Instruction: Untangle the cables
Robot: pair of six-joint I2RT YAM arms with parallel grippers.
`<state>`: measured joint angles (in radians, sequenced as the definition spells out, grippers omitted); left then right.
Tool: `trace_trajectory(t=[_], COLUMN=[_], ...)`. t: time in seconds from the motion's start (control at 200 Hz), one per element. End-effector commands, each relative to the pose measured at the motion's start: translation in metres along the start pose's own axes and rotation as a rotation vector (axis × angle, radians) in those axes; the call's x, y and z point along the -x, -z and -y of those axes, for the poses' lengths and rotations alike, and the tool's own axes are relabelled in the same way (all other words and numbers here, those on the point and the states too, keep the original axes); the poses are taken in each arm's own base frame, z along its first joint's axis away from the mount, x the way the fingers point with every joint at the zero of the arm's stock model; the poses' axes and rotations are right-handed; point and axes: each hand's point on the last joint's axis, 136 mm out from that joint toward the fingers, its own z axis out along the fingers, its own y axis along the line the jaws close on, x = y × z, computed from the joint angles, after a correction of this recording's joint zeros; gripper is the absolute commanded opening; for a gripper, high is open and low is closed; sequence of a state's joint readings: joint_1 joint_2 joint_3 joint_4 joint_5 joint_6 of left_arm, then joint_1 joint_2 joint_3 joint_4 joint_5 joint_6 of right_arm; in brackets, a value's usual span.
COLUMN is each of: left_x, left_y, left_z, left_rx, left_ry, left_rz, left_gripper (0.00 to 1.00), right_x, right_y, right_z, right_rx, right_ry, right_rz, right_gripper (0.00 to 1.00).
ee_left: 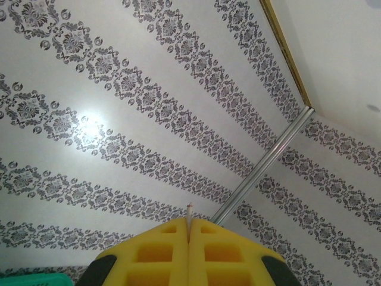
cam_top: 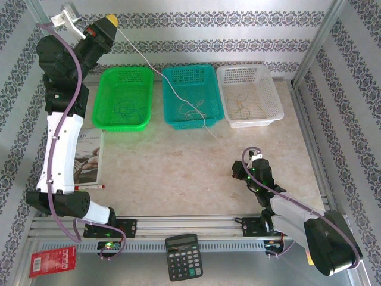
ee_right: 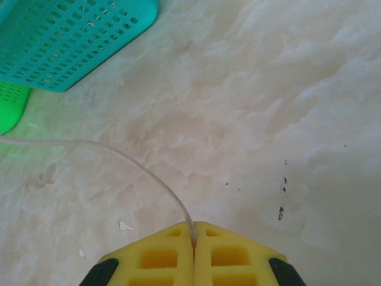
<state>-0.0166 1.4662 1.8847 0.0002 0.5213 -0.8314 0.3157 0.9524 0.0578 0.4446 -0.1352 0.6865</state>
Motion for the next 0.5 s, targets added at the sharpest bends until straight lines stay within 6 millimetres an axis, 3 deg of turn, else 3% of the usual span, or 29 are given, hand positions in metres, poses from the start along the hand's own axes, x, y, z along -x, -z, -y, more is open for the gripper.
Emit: trace_trajectory(t=[0.0,0.165,0.275,0.37,0.495], left_x=[0.01,0.009,0.006,-0.004,-0.028], left_y=[-0.003,-0.015,-0.025,-0.041,-0.075], left_z=[0.005,0.007,0.012,0.02,0.022], left_rx=[-0.036,-0.088,-0.121,-0.159,-0.185], left_ry=[0.021,0.065,0.071,0.075,0.078], left_rz=[0.013,0.001,-0.013,-0.037,-0.105], left_gripper=[0.0,0.0,0.0,0.0,0.0], right_x=[0.003,0.01,0.022,0.043,0.095], right_y=[0.001,-0.002,-0.004,-0.01,-0.027], right_z=[-0.001,-0.02,-0.044,-0.068,-0.121], right_rx=[0.004,0.065,0.119,0.15,0.232], right_ry=[-0.021,-0.013,0.008,0.039,0.073], right_rz=[0.009,-0.006,0.001,0.024,0.06], right_gripper=[0.0,0.0,0.0,0.0,0.0])
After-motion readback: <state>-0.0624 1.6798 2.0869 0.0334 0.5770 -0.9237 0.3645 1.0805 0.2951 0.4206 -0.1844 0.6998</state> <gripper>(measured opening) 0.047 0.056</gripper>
